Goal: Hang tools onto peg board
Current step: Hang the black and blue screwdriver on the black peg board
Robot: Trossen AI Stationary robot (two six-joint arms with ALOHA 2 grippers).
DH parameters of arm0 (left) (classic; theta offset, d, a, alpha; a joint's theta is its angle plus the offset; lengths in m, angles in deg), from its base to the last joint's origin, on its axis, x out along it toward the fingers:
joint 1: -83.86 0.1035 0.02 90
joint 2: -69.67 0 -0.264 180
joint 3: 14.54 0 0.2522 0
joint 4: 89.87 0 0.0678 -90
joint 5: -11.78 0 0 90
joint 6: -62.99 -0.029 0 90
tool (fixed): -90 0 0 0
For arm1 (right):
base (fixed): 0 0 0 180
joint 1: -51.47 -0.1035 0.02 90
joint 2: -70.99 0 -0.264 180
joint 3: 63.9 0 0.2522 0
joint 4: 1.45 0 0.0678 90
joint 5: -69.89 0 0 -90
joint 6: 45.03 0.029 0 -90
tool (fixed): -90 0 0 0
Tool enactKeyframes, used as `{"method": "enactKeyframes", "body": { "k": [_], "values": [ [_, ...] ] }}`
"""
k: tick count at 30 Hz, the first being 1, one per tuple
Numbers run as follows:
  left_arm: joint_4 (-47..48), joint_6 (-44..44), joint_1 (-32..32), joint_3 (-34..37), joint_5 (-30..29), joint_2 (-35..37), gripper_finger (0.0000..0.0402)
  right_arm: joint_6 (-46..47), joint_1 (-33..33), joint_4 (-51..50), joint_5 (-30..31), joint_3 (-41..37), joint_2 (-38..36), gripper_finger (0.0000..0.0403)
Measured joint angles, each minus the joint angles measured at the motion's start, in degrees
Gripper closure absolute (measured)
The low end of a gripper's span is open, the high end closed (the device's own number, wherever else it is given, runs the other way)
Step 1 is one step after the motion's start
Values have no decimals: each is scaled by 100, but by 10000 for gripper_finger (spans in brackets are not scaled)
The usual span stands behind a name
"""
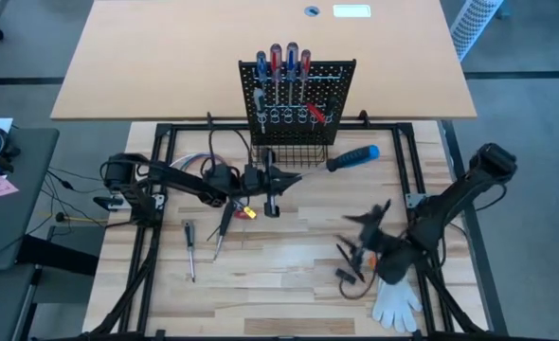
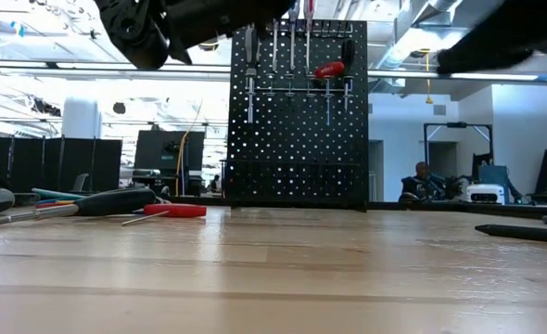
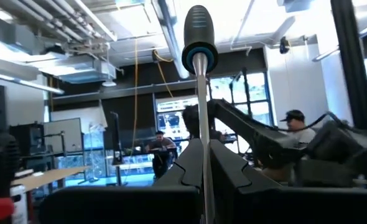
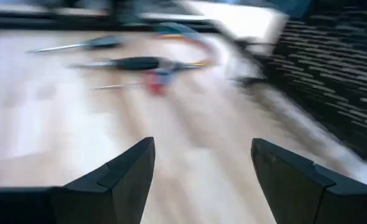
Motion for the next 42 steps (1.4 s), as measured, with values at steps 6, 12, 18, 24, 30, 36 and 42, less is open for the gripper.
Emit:
{"method": "enactKeyframes", "body": {
  "k": [6, 12, 18, 24, 30, 36, 42],
  "values": [
    [-149, 135, 69, 97, 164, 13, 401, -2758, 1002, 3626, -1502, -976, -82, 127],
    [-205, -81, 89, 615, 149, 742, 401, -2398, 1863, 5140, -2553, -2023, -530, 127],
    [597, -313, 56, 987, 172, 1595, 401, -2921, 2328, 6881, -2984, -2162, -542, 127],
    [631, -379, -3, 1056, 171, 1639, 401, -3011, 3133, 6818, -4336, -1467, -349, 127],
    [717, -426, -7, 1064, 169, 1628, 401, -3588, 3765, 6898, -5310, -697, -323, 127],
    [796, -426, -7, 1064, 171, 1635, 401, -3659, 3865, 6741, -5828, -537, -482, 127],
    [862, -395, -29, 1064, 171, 1633, 401, -3568, 4002, 6269, -5809, -537, -1054, 127]
  ]
}}
